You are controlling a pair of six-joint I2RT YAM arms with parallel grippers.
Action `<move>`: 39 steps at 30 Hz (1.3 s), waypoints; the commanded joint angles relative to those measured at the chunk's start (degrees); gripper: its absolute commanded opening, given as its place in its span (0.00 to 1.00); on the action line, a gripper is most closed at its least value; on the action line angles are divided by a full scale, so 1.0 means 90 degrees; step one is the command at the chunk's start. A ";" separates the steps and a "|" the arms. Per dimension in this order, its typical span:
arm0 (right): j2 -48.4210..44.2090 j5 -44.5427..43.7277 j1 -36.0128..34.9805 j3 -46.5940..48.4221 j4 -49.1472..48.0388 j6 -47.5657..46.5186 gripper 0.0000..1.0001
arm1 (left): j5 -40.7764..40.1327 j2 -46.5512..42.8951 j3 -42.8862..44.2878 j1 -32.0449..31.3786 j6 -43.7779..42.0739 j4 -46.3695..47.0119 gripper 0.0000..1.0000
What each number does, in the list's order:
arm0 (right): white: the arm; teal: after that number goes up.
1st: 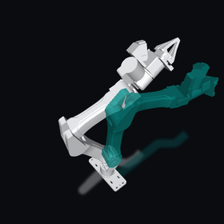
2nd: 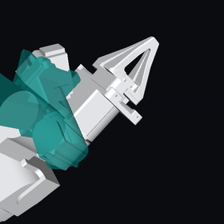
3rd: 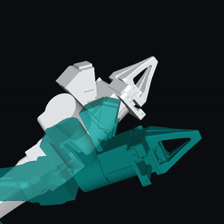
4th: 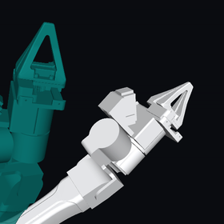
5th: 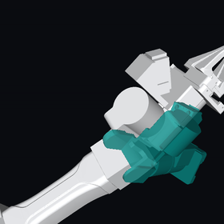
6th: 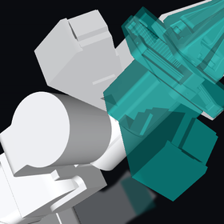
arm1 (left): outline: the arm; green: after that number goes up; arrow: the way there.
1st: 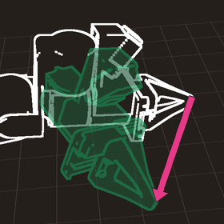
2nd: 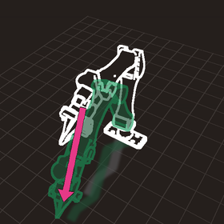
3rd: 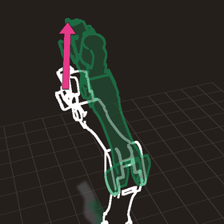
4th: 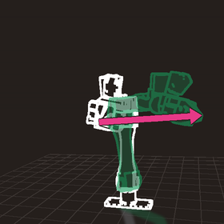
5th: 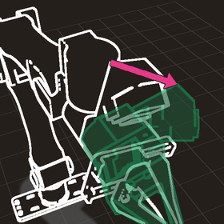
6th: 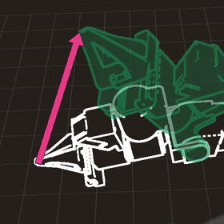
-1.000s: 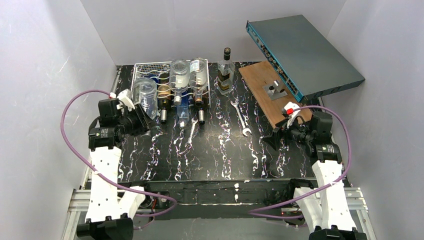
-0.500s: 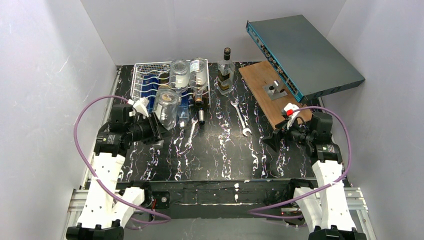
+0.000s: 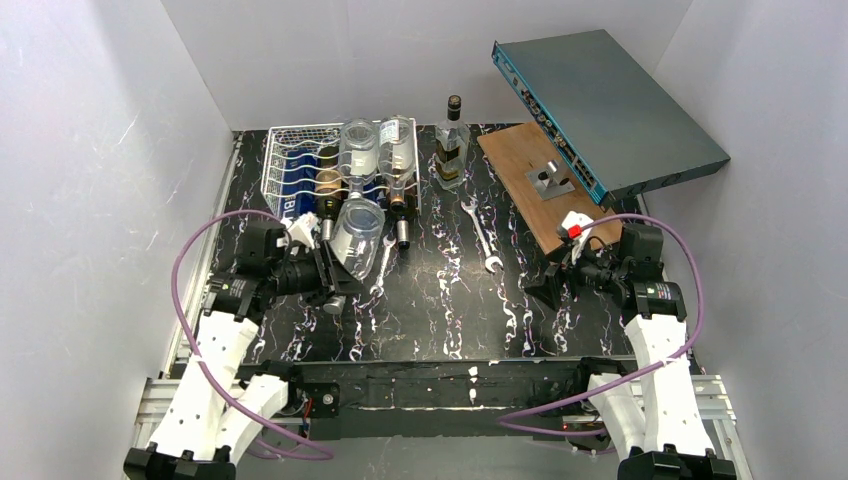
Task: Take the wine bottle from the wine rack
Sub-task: Place the wine bottle at the center of the board.
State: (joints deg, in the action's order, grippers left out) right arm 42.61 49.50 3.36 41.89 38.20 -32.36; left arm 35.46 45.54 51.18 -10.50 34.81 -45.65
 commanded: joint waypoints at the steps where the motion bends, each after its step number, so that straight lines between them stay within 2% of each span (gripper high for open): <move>1: 0.0025 0.0359 0.0027 0.0258 0.0418 -0.0686 1.00 | 0.0735 -0.0284 0.0015 -0.0406 0.0301 0.1565 0.00; 9: 0.0024 0.0468 0.0028 0.0360 0.0986 -0.1692 1.00 | 0.0231 0.0239 -0.0037 -0.1720 0.0633 0.1927 0.00; 16: -0.0001 0.0558 0.0027 0.0398 0.1401 -0.2623 1.00 | -0.0307 0.1213 0.0024 -0.3000 0.0892 0.2426 0.00; 23: 0.0026 0.1260 0.0016 0.0312 0.2327 -0.4882 1.00 | -0.0385 0.2129 0.0139 -0.3864 0.1175 0.2857 0.00; 31: 0.0400 0.1579 -0.0070 0.0079 0.2673 -0.6491 1.00 | -0.0459 0.2904 0.0191 -0.4594 0.1580 0.3368 0.00; 34: 0.0656 0.1536 -0.0339 0.0001 0.2614 -0.6998 1.00 | -0.0428 0.3310 0.0241 -0.4827 0.1772 0.3694 0.00; 39: 0.1008 0.1059 -0.1373 -0.0024 0.2058 -0.6871 1.00 | -0.0308 0.3729 0.0369 -0.4926 0.2000 0.3968 0.00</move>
State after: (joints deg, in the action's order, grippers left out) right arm 50.09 60.75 -3.31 42.09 59.77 -91.85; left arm 29.32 79.26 49.50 -54.22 52.14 -19.62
